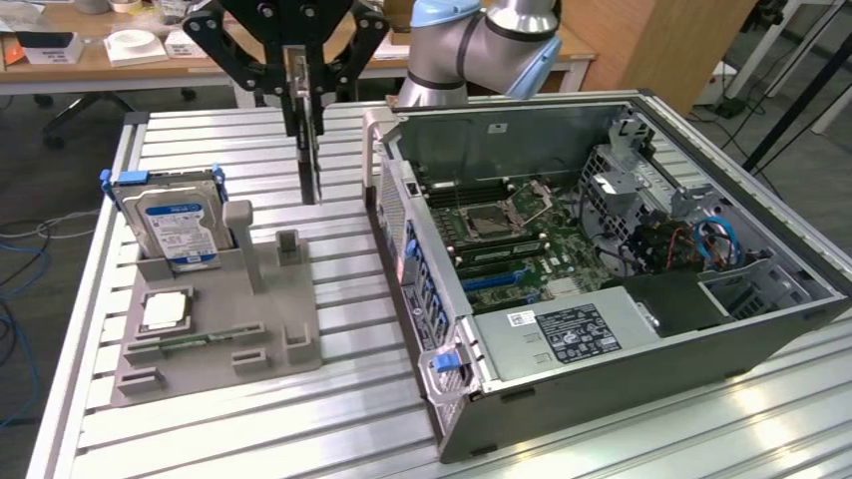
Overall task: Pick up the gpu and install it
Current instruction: 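Pick up the gpu and move the gpu toward the slot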
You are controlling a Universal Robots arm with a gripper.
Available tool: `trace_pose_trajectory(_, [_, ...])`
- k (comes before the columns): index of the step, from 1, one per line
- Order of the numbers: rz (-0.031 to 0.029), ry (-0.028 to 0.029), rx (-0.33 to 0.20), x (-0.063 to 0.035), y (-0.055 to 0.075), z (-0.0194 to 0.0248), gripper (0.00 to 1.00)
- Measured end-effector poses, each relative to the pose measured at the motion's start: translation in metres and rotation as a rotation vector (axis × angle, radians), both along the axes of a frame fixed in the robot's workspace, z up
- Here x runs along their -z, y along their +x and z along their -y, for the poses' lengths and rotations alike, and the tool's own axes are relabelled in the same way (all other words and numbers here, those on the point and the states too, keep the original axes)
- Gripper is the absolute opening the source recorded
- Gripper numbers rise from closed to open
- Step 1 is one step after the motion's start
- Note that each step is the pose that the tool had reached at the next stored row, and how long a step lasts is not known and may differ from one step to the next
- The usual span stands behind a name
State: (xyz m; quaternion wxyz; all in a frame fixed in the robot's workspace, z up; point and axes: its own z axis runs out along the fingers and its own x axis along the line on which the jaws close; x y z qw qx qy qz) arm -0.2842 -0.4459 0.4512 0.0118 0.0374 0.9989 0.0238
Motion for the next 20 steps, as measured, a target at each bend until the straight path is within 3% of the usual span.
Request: trace_pose_trajectory(20, [-0.0001,-0.0001,0.000,0.0000,0.034,0.0000,0.26])
